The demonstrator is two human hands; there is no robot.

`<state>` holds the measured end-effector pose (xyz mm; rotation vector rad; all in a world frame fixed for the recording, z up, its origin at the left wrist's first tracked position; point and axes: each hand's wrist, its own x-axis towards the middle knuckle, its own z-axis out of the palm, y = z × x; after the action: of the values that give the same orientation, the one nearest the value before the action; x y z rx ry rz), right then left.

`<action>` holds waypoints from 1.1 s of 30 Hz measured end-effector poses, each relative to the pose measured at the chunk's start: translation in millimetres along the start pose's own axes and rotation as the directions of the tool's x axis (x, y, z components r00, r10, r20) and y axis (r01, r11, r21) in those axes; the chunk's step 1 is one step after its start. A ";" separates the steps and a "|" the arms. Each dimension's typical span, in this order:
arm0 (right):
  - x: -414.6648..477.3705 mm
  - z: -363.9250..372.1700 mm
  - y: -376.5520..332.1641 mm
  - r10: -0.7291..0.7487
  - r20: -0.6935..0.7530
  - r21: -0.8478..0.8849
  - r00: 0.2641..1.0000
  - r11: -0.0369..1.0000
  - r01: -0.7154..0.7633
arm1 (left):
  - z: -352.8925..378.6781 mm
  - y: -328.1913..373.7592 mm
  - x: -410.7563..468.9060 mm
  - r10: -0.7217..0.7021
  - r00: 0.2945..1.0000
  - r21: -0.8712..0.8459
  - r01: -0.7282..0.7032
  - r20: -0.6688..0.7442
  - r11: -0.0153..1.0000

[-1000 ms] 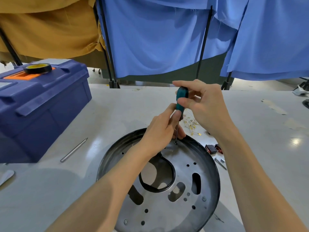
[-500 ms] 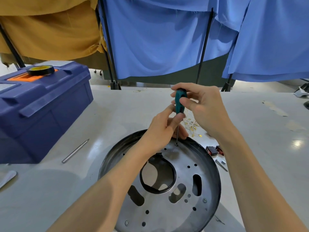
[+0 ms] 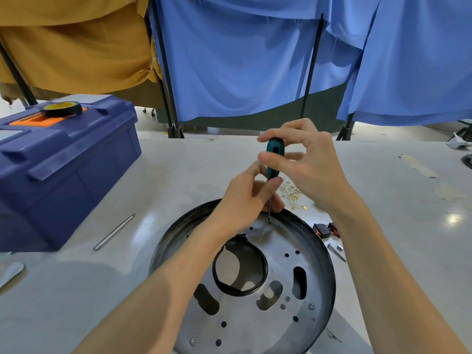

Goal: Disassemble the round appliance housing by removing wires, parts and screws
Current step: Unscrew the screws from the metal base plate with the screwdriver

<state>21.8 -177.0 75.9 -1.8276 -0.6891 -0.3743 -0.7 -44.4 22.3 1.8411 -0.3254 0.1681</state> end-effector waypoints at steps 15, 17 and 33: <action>-0.3 -2.6 -0.1 -0.007 0.003 0.013 1.000 1.000 0.007 | 1.2 -4.8 0.1 0.032 0.999 0.068 -0.032 0.001 0.997; 0.1 -7.8 0.5 -0.002 0.010 0.020 1.000 1.000 0.002 | 1.8 -4.3 0.0 0.053 0.998 0.083 -0.054 0.024 0.995; 0.7 -7.4 -2.4 -0.008 0.093 0.016 0.996 1.000 0.007 | 2.3 -4.2 1.0 0.047 0.999 0.045 -0.046 -0.014 0.998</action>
<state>21.4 -183.2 80.7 -1.8374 -0.7615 -0.2892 1.4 -45.7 18.0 1.8763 -0.3568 0.2231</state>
